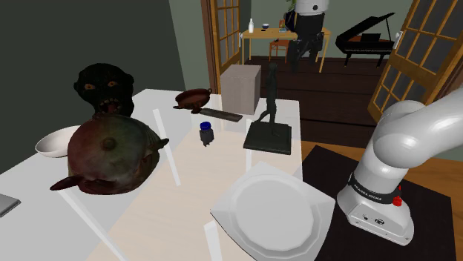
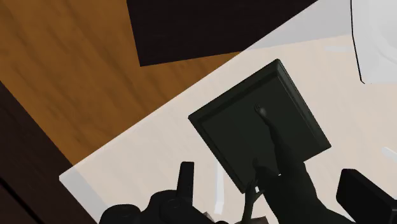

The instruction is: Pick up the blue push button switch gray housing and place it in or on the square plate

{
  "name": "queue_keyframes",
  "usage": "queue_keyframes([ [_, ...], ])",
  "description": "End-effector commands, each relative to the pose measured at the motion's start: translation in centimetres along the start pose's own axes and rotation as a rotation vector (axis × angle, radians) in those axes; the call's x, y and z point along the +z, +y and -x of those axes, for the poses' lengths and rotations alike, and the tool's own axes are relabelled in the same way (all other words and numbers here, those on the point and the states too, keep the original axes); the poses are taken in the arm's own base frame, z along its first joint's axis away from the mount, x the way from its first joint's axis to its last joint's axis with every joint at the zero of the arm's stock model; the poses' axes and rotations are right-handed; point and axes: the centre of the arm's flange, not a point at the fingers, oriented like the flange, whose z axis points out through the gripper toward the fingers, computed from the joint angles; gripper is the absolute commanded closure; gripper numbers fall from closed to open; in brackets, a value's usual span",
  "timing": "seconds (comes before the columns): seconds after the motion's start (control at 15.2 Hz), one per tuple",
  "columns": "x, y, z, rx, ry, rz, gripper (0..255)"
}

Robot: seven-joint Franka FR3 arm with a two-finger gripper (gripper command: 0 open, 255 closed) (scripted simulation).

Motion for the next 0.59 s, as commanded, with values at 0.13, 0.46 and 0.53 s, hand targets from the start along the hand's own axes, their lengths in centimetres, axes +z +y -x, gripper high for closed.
queue_keyframes([
  [0.13,1.2,-1.9,-1.4,-0.006,-0.002,-0.003,0],
  [0.46,4.1,-6.5,-5.0,-0.02,-0.008,-0.01,0],
  [0.53,4.7,-7.5,-5.7,-0.023,-0.009,-0.011,0],
])
